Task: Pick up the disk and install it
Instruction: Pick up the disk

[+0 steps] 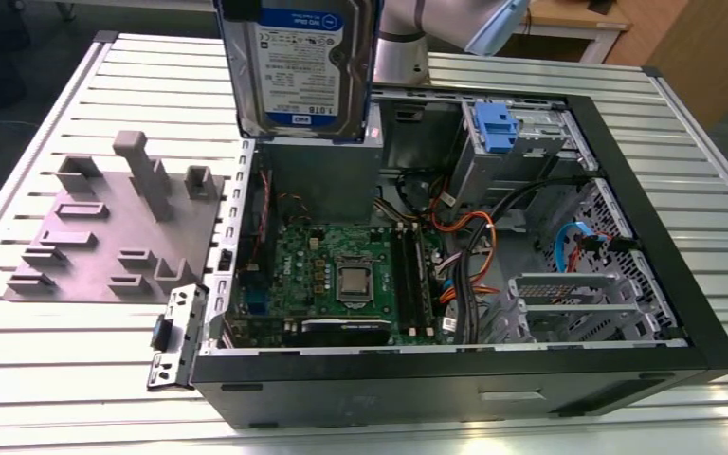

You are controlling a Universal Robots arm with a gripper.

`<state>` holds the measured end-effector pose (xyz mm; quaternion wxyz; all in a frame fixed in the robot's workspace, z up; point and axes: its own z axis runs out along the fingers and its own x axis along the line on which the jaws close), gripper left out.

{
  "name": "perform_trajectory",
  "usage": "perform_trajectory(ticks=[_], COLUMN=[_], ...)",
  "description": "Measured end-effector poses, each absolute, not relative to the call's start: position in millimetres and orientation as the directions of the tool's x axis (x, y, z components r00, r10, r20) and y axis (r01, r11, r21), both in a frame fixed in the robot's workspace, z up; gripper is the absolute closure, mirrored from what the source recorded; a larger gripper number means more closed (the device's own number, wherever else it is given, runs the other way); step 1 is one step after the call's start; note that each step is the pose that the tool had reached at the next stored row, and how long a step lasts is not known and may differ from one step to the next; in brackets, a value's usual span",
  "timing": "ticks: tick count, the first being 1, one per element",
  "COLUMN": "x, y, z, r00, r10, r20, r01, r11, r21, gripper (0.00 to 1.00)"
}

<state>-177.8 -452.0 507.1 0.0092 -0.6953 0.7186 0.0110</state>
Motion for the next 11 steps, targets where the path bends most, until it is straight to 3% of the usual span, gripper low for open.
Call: perform_trajectory(ticks=[11], x=[-157], y=[-464], z=[498], r00=[-0.033], r10=[-0.999], r20=[-0.029], r01=[-0.999], r11=[0.033], r21=[0.003], gripper=[0.64])
